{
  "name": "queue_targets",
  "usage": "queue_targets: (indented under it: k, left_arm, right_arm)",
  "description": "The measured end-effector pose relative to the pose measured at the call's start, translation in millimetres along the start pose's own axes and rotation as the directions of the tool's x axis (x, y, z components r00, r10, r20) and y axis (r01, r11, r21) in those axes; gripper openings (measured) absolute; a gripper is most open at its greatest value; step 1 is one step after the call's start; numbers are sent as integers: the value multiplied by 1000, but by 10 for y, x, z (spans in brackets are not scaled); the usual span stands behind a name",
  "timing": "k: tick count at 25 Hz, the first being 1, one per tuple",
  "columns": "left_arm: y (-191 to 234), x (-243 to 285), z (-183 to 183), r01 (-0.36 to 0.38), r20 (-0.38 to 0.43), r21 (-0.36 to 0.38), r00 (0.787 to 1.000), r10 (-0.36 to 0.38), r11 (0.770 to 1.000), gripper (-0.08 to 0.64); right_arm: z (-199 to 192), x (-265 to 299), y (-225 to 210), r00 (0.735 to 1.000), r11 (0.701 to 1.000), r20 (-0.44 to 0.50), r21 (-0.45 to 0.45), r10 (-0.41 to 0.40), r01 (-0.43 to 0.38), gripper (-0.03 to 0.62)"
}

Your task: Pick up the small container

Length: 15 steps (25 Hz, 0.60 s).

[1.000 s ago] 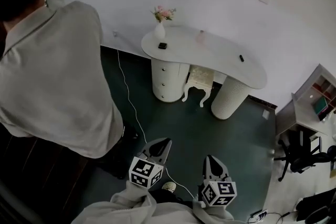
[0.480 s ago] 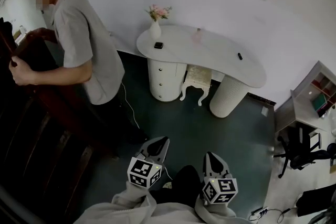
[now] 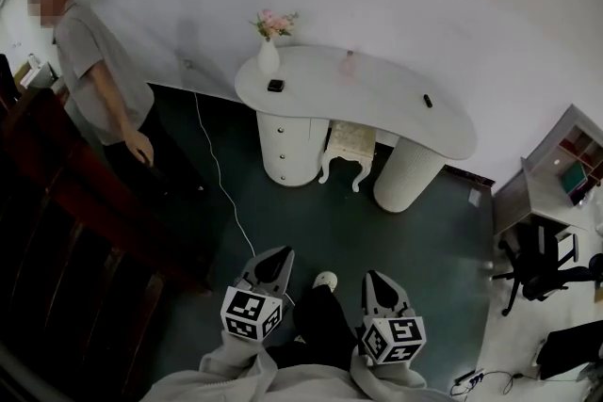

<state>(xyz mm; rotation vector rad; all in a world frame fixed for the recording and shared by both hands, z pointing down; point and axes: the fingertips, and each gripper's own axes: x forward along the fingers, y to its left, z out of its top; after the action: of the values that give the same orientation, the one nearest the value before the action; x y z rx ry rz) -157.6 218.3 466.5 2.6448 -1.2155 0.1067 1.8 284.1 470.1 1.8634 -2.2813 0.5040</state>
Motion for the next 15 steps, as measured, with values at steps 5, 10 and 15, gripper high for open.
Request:
queue_targets:
  k: [5,10,15]
  left_arm:
    - [152,288,93,-21,6,15,1000,21,1000,17]
    - [313,588,182,-45,3,26,999,45,999,17]
    - [557,907,250,-92,4,3,996,92,996,17]
  right_arm:
    - [129,337,-159,1000,1000,2,0,23,-23,51]
    - [252,728,-351,999,999,-4,13,41,-41,51]
    - [398,1116,-553,998,998,-16,9,61,-61,51]
